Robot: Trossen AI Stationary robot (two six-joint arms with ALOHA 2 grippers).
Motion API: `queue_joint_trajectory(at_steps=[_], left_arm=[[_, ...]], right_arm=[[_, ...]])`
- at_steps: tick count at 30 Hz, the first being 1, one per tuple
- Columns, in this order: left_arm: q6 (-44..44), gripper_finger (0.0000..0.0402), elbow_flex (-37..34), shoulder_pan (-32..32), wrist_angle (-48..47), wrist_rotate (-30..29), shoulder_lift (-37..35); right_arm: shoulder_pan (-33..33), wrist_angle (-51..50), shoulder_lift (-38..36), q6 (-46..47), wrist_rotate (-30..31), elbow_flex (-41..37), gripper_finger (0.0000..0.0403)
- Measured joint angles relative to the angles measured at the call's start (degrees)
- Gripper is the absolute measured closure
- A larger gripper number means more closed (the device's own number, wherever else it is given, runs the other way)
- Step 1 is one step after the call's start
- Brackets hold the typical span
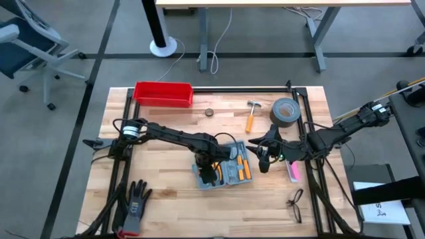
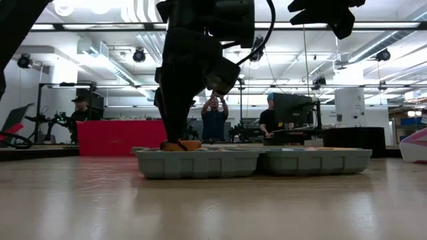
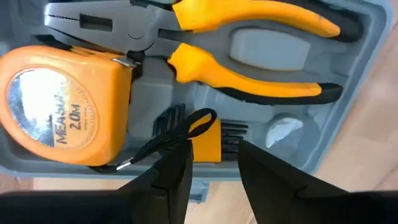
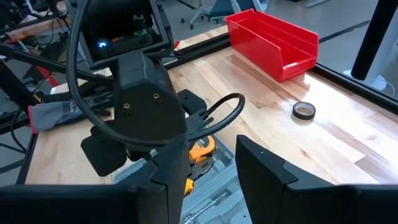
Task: Prefit tool cases
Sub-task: Put the tape measure into the gray toolbox
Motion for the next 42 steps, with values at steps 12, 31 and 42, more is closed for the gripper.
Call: queue_joint_trajectory(at_steps=[12,31,42], left_arm=[[0.51,0.0293,0.09,1.31,-0.14,-13.76,-5.29],[7.79,0.0288,-6.34,6.21,2.39,-14.54,-0.14],[6.32,0.0303,-4.33,6.68,3.67,-14.52,-4.94]], right_arm=[[0.11,0.05,0.01,-0.02,0.02,0.00,0.0282],[0.24,1.00,0.02,-0.17,0.00,0.02,0.0285],[0.24,1.34,0.02,-0.54,0.04,0.02,0.0276]])
